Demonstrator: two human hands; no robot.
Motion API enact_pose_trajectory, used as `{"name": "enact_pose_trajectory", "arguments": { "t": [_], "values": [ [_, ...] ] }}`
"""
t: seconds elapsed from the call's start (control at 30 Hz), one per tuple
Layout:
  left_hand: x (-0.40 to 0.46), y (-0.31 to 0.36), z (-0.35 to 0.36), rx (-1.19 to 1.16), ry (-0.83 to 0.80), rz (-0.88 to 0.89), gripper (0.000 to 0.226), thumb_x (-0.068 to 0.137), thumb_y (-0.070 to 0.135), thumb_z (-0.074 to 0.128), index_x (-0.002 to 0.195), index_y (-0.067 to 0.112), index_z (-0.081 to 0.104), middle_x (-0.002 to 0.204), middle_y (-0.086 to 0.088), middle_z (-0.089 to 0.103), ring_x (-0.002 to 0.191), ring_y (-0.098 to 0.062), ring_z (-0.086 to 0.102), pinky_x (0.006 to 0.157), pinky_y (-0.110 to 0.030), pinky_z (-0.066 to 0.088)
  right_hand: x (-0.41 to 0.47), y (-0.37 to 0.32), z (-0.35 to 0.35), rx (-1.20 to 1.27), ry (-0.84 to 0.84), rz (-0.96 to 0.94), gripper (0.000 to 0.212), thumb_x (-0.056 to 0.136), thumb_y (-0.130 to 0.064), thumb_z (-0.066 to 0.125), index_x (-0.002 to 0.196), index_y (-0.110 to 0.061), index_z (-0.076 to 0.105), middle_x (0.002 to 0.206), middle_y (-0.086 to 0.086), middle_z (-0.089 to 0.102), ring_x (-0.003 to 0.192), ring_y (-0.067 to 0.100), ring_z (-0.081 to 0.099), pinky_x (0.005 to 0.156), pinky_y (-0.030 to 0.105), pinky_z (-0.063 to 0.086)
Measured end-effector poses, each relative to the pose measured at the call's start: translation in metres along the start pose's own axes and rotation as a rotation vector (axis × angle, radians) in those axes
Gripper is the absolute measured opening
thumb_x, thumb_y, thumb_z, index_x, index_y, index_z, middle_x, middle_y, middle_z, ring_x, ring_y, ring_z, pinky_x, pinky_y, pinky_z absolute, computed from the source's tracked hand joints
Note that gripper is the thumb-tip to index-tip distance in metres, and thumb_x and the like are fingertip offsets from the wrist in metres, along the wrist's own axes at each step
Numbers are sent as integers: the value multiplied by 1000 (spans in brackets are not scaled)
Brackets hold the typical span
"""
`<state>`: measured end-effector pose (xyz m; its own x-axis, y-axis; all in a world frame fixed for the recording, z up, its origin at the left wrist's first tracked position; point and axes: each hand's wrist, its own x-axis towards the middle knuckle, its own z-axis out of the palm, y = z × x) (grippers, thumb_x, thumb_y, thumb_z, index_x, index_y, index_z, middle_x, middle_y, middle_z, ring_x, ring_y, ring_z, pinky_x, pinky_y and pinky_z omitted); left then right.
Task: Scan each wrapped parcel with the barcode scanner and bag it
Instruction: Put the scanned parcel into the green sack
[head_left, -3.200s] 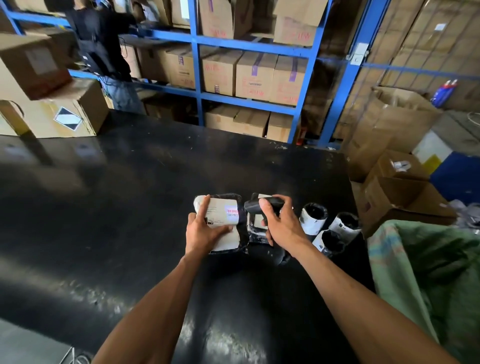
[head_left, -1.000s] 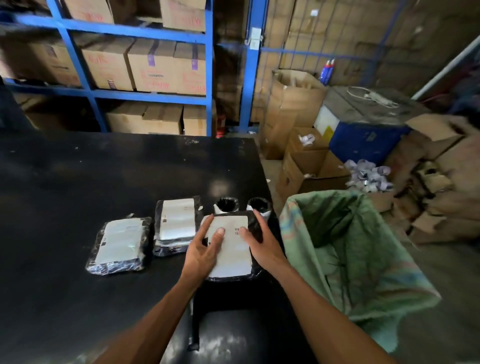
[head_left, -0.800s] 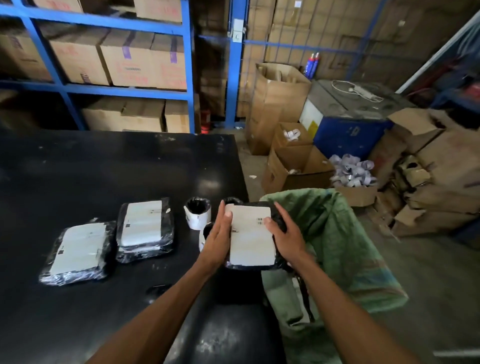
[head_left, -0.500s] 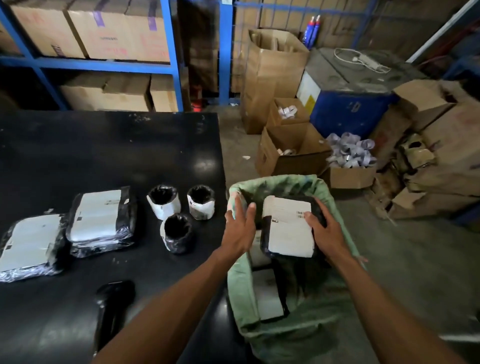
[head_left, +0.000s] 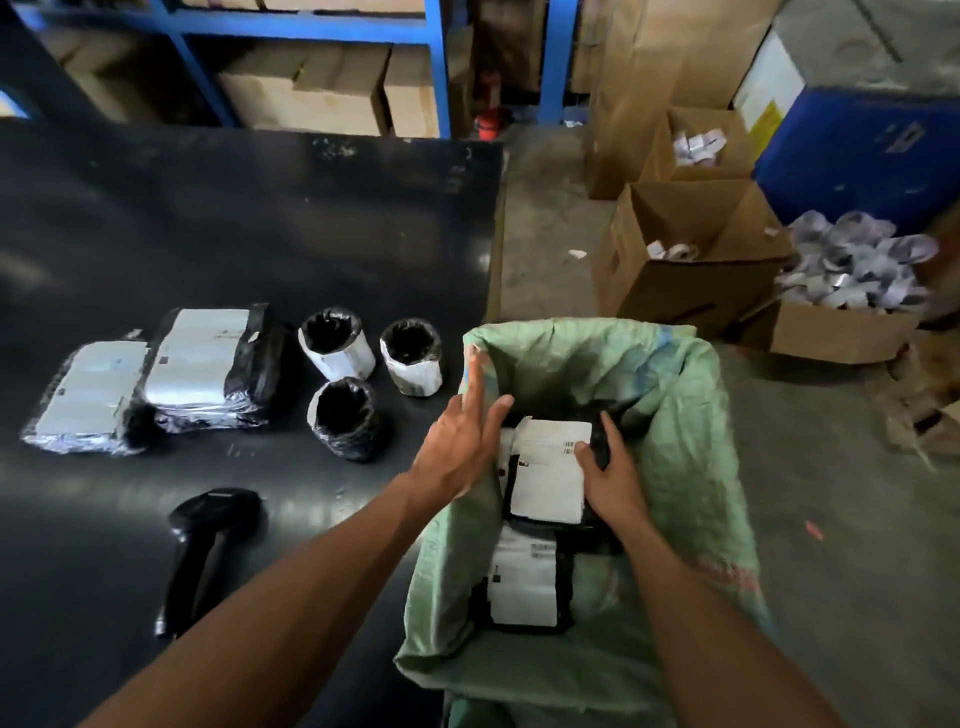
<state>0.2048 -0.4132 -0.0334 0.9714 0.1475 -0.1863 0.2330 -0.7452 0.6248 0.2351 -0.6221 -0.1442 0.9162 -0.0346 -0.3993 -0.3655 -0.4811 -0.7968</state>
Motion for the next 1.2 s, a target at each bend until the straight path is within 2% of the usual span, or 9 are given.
{"name": "enact_pose_trajectory", "arguments": {
  "t": [0.13,0.3,0.47,0.57,0.7,0.83,0.93,1.03,1.2],
  "values": [
    [4,-4,4,-1,3,9,76,105,49,35,159,28,-14,151,-17,47,112,-38,59,94,-41,43,34,16,32,-59,-75,11,66,98,-57,52,156,-52,21,161,4,41,144,29,44,112,49,42],
    [10,-10,6,-73,-26,-34,76,102,60,33,154,46,-21,149,-17,49,121,-39,57,106,-44,43,56,31,60,5,-142,-4,65,95,-64,51,153,-60,20,161,2,40,144,27,44,114,51,41],
    [16,-19,2,-90,-55,-34,77,101,59,36,153,48,-21,153,-15,45,128,-35,54,108,-34,38,68,41,67,76,-183,42,67,103,-42,55,161,-38,20,163,9,34,147,28,38,115,38,35],
    [20,-22,0,-92,-62,-28,79,101,57,39,155,45,-18,160,-9,36,139,-29,45,107,-19,26,73,40,69,16,-210,84,69,104,-43,52,162,-38,15,160,19,26,146,35,34,117,46,32],
    [24,-21,-2,-96,-73,-31,81,102,54,42,156,43,-18,158,-11,39,138,-30,45,105,-17,25,77,31,70,-190,-232,168,72,103,-52,49,161,-45,8,152,24,19,139,41,33,118,44,27],
    [23,-22,-1,-97,-69,-19,81,99,59,40,155,45,-18,158,-12,39,138,-34,46,113,-33,34,73,26,71,-688,-209,-11,80,96,-68,45,161,-46,2,166,21,-4,152,41,4,123,54,9],
    [21,-21,1,-108,-59,-27,81,99,60,40,155,45,-17,156,-12,41,136,-35,48,114,-41,39,55,28,87,-811,-314,-217,84,92,-75,43,157,-54,-6,167,9,-27,154,40,-20,121,62,-2],
    [20,-19,5,-97,-39,-30,81,100,58,40,156,43,-18,152,-15,46,128,-37,55,108,-40,43,54,33,96,-841,-388,-162,83,93,-77,39,151,-60,-17,163,5,-39,150,43,-29,118,72,4],
    [20,-11,12,-16,-23,-42,83,102,57,39,156,38,-21,143,-17,52,110,-38,63,90,-38,48,66,28,98,-874,-524,-41,85,92,-80,35,146,-62,-27,150,2,-57,145,42,-41,118,73,3]
  ]
}}
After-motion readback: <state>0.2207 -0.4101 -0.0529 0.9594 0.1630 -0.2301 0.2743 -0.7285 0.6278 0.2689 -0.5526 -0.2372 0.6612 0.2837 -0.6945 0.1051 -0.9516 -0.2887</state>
